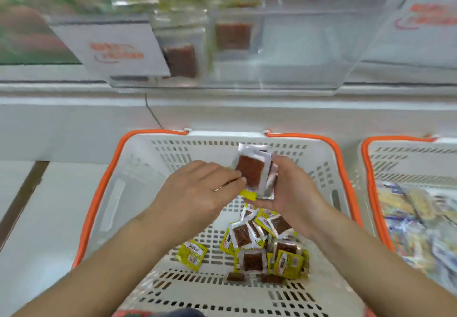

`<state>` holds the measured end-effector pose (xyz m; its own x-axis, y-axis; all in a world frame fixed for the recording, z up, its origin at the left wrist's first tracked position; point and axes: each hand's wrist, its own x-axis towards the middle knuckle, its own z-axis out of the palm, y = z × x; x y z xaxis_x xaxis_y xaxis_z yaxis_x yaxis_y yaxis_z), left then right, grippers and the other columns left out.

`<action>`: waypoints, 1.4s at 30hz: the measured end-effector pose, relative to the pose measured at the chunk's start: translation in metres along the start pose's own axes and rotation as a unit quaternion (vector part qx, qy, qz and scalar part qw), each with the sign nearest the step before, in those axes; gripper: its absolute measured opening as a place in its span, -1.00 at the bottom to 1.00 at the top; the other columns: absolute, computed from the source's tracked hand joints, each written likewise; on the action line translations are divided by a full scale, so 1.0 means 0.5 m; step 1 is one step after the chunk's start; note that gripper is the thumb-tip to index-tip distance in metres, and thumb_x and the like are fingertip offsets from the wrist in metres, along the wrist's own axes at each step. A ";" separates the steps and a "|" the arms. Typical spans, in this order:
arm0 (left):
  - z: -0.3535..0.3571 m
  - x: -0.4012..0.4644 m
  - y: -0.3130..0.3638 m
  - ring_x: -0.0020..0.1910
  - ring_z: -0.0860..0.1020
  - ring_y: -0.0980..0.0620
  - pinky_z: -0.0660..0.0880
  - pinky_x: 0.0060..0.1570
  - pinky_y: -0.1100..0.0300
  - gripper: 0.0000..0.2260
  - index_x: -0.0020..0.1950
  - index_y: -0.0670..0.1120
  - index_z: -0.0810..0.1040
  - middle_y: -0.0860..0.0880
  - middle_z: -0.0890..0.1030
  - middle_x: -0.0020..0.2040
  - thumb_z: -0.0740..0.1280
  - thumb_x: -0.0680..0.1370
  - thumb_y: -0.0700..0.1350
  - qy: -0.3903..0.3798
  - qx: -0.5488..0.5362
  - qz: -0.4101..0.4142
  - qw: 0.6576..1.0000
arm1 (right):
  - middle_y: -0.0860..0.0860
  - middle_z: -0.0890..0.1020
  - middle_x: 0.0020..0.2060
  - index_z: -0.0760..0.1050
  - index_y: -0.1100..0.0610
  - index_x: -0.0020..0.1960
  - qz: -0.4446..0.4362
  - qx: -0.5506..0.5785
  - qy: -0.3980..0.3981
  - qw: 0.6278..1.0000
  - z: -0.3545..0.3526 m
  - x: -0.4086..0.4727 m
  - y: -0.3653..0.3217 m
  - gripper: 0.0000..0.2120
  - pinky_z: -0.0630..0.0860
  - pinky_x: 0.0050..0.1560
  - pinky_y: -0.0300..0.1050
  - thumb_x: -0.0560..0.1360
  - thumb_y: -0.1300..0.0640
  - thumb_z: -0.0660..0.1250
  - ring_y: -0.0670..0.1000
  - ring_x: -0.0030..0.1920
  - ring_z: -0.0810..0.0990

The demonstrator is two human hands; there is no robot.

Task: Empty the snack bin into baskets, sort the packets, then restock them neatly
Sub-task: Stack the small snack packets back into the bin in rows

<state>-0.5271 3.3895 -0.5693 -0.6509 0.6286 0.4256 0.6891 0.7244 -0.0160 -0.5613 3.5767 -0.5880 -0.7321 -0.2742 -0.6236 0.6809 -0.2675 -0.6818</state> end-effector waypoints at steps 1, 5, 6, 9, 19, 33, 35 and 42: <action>-0.031 0.027 0.006 -0.07 0.54 -0.01 0.42 -0.10 0.13 -0.75 0.03 -0.11 0.69 -0.03 0.68 -0.01 0.42 0.38 -0.28 0.004 0.014 0.026 1.000 | 0.17 0.61 0.08 0.55 0.11 0.18 -0.017 -0.019 -0.023 0.999 0.003 -0.028 -0.025 -0.67 0.56 0.10 0.17 0.59 -0.05 0.17 0.12 0.06 0.59; -0.180 0.114 0.044 -0.19 0.63 -0.02 0.52 -0.24 0.15 -0.73 0.03 -0.05 0.67 0.03 0.68 0.00 0.24 0.44 -0.17 -0.014 0.024 0.061 0.998 | 0.07 0.65 -0.08 0.57 0.09 0.08 -0.084 -0.083 -0.057 0.991 0.027 -0.143 -0.125 -0.82 0.57 0.09 0.12 0.55 0.08 0.27 0.03 -0.07 0.61; -0.220 0.128 0.056 -0.20 0.63 0.00 0.54 -0.26 0.17 -0.75 0.02 -0.01 0.67 0.07 0.68 -0.03 0.25 0.45 -0.12 -0.006 0.007 0.029 1.000 | 0.08 0.66 -0.09 0.58 0.10 0.06 -0.092 -0.080 -0.056 0.991 0.033 -0.170 -0.148 -0.83 0.62 -0.03 0.05 0.55 0.09 0.27 0.07 -0.06 0.63; -0.328 0.156 0.082 -0.25 0.57 0.11 0.48 -0.23 0.15 -0.93 -0.08 0.03 0.61 0.12 0.64 -0.21 0.33 0.52 -0.04 0.074 -0.122 -0.203 0.969 | 0.11 0.68 -0.08 0.57 0.13 0.06 -0.128 -0.074 -0.046 0.988 0.043 -0.241 -0.212 -0.84 0.64 -0.20 -0.06 0.55 0.11 0.27 0.13 -0.09 0.67; -0.337 0.207 0.152 -0.02 0.63 0.08 0.53 0.01 0.18 -0.82 0.10 -0.06 0.54 -0.06 0.65 0.02 0.34 0.55 -0.02 0.113 -0.563 -0.490 0.656 | 0.06 0.66 -0.22 0.61 0.11 -0.08 -0.207 -0.108 -0.028 0.972 0.135 -0.377 -0.242 -0.74 0.62 -0.19 -0.02 0.62 0.07 0.17 0.07 -0.19 0.65; -0.288 0.217 0.127 0.09 0.62 0.03 0.48 0.19 0.11 -0.60 0.20 0.01 0.60 0.01 0.67 0.09 0.05 0.64 0.15 0.030 -0.685 -0.461 0.564 | 0.01 0.65 0.03 0.40 0.03 0.22 -0.276 -0.244 -0.007 0.930 0.153 -0.324 -0.215 -0.74 0.54 -0.12 -0.28 0.55 0.12 0.32 -0.07 0.00 0.64; -0.293 0.224 0.112 0.18 0.57 0.11 0.41 0.27 0.12 -0.54 0.20 0.13 0.60 0.09 0.64 0.14 0.05 0.56 0.32 0.018 -0.648 -0.457 0.609 | 0.02 0.63 0.05 0.40 0.01 0.21 -0.279 -0.267 -0.010 0.922 0.153 -0.308 -0.230 -0.74 0.55 -0.07 -0.23 0.54 0.14 0.33 -0.06 0.02 0.64; -0.285 0.184 -0.012 0.55 -0.14 -0.03 -0.16 0.49 0.05 -0.40 0.58 -0.02 -0.02 -0.05 -0.04 0.58 -0.07 0.61 0.23 0.024 -0.074 -0.483 0.872 | -0.10 0.53 0.13 0.26 -0.10 0.37 -0.397 -0.584 0.034 0.707 0.198 -0.242 -0.433 -0.52 0.45 0.15 -0.14 0.52 0.10 0.36 -0.05 0.13 0.53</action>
<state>-0.5455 3.4026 -0.4011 -0.9393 -0.2696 0.2123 -0.1376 0.8626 0.4868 -0.6181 3.5765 -0.3270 -0.9006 -0.4104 0.1435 -0.3976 0.6440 -0.6536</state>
